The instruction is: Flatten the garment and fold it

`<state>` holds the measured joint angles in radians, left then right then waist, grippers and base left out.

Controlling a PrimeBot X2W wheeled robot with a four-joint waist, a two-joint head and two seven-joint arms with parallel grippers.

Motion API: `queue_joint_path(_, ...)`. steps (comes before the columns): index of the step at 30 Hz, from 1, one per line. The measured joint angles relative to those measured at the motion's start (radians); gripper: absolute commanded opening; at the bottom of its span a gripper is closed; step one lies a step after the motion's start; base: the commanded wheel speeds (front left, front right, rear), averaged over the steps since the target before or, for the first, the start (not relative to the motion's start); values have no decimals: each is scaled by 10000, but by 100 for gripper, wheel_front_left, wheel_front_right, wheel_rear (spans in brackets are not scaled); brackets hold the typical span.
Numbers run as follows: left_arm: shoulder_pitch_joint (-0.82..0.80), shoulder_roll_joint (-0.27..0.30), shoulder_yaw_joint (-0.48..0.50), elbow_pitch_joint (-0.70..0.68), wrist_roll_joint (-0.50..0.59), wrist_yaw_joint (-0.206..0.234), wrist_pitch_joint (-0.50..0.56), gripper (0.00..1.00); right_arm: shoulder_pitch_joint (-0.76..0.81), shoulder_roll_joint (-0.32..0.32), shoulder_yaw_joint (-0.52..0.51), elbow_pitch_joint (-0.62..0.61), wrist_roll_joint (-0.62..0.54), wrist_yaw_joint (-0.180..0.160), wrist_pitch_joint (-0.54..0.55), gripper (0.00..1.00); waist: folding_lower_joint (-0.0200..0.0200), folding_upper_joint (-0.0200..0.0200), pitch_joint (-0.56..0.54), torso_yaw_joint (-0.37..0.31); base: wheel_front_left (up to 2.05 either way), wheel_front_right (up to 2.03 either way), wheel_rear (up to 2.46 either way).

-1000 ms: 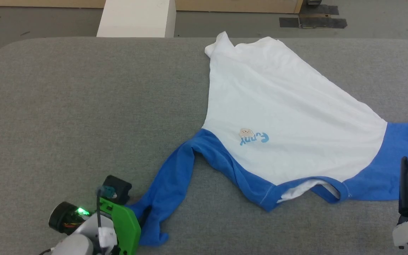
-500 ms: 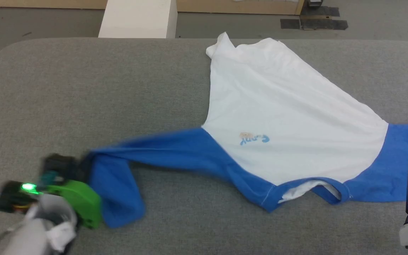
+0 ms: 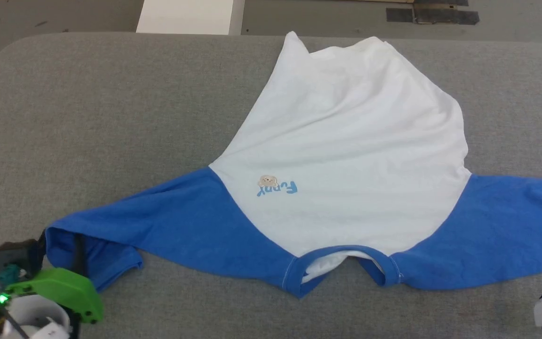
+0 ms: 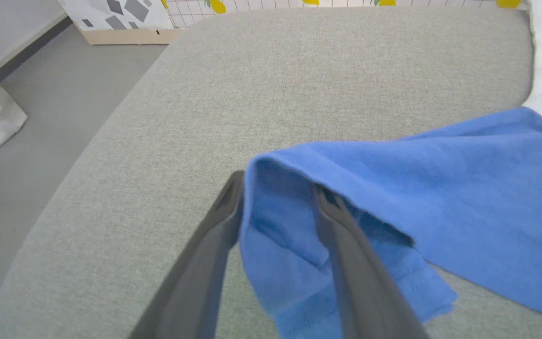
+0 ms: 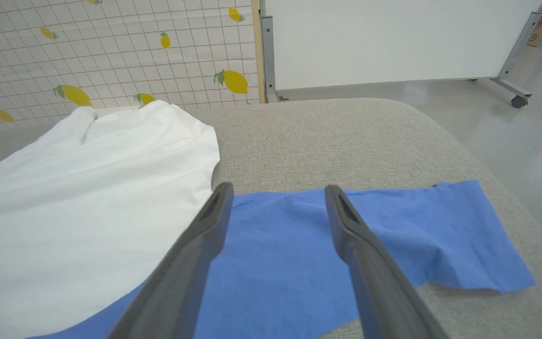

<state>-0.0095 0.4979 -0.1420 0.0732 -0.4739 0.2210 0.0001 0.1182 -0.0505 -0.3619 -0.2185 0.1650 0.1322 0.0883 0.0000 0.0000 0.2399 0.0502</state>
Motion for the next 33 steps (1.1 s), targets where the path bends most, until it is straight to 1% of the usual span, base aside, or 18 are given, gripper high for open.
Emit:
queue_joint_path(4,-59,-593,-17,40,-117,2,-639,100,-61,0,56,19,-23,0,29,100,0,0,-17,56,0,0,0)
queue_joint_path(7,-75,-623,33,-754,-59,-4,-1421,100,-71,0,54,36,-59,0,58,100,0,0,-116,40,0,0,0)
queue_joint_path(9,-74,-581,-247,-1624,153,-242,-1743,100,-71,2,17,54,-59,0,58,100,0,0,-200,31,0,0,0)
queue_joint_path(12,-28,-546,-920,-2782,504,-543,-1684,100,-60,0,4,86,-42,0,56,100,0,0,-318,15,0,0,0)
queue_joint_path(15,86,-272,-1910,-3275,938,-1009,-922,100,-56,0,58,121,59,0,54,100,0,0,-340,-27,0,0,0)
queue_joint_path(17,78,-65,-2506,-3173,1179,-1379,-334,100,-54,0,92,128,98,0,50,100,0,0,-293,-36,0,0,0)
queue_joint_path(18,35,209,-3037,-2982,1586,-1747,96,100,-54,-2,119,130,121,0,40,100,0,0,-238,-42,0,0,0)
queue_joint_path(19,-11,380,-3335,-2811,1835,-1981,353,100,-55,0,144,127,121,0,38,100,0,0,-195,-51,0,0,0)
queue_joint_path(22,-389,430,-4111,-2121,2130,-2652,853,100,-60,2,188,109,121,0,38,100,0,0,-15,-87,0,0,0)
queue_joint_path(24,-721,405,-4485,-1670,2284,-2895,1005,100,-61,0,176,88,119,0,38,100,0,0,100,-109,0,0,0)
queue_joint_path(28,-1347,332,-5120,-447,2510,-3231,1208,100,-99,0,205,69,117,0,40,100,0,0,327,-167,0,0,0)
queue_joint_path(30,-1625,316,-5524,98,2541,-3336,1300,100,-145,-2,222,63,117,0,44,100,0,0,411,-201,0,0,0)
queue_joint_path(33,-2568,364,-6282,874,2615,-3484,1244,100,-200,0,272,58,102,0,58,100,0,0,507,-278,0,0,0)
